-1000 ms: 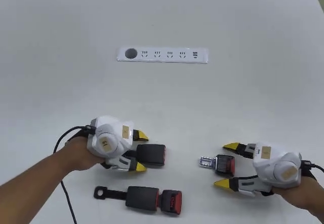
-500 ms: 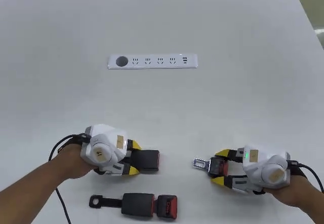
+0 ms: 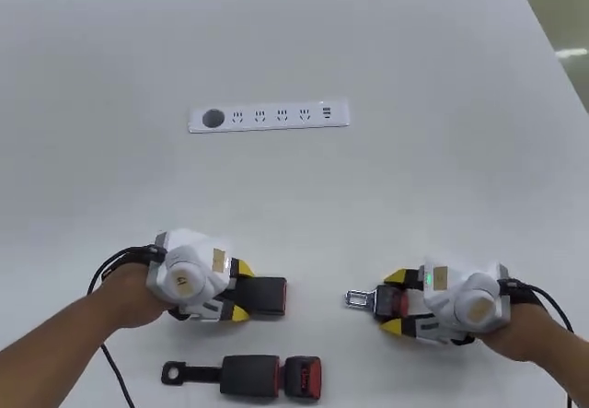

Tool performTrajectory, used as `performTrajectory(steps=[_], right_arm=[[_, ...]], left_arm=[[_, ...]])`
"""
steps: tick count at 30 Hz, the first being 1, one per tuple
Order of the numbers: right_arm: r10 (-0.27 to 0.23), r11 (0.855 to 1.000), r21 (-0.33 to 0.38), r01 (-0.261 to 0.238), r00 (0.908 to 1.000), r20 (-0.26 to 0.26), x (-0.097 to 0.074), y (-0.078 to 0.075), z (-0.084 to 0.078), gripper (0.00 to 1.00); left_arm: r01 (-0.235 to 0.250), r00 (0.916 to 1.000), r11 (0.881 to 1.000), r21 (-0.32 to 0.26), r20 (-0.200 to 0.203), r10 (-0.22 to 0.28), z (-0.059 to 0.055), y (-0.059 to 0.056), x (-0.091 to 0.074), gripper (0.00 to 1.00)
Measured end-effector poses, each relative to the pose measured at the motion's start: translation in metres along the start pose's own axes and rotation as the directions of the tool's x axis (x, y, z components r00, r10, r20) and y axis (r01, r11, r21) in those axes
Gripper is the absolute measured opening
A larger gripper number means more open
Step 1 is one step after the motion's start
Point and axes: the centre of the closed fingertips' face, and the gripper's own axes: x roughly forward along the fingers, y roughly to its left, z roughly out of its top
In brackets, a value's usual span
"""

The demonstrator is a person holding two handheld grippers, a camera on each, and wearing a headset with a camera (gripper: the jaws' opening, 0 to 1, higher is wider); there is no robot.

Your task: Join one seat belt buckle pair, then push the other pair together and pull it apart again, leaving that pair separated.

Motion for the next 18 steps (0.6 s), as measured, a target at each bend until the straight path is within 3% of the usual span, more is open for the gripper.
performTrajectory(steps=[8,18], right_arm=[[0.002,1.0,-0.005,-0.002,1.0,0.001,0.007,0.006,0.017,0.34],[0.007,1.0,-0.004,-0.007,1.0,-0.001,0.017,0.003,0.023,0.34]], left_arm=[[0.004,0.9999,1.0,-0.002,-0.011,-0.004,0.001,-0.001,0.0,0.32],[0.011,0.9995,1.0,0.0,-0.029,-0.011,0.002,-0.001,0.0,0.32]])
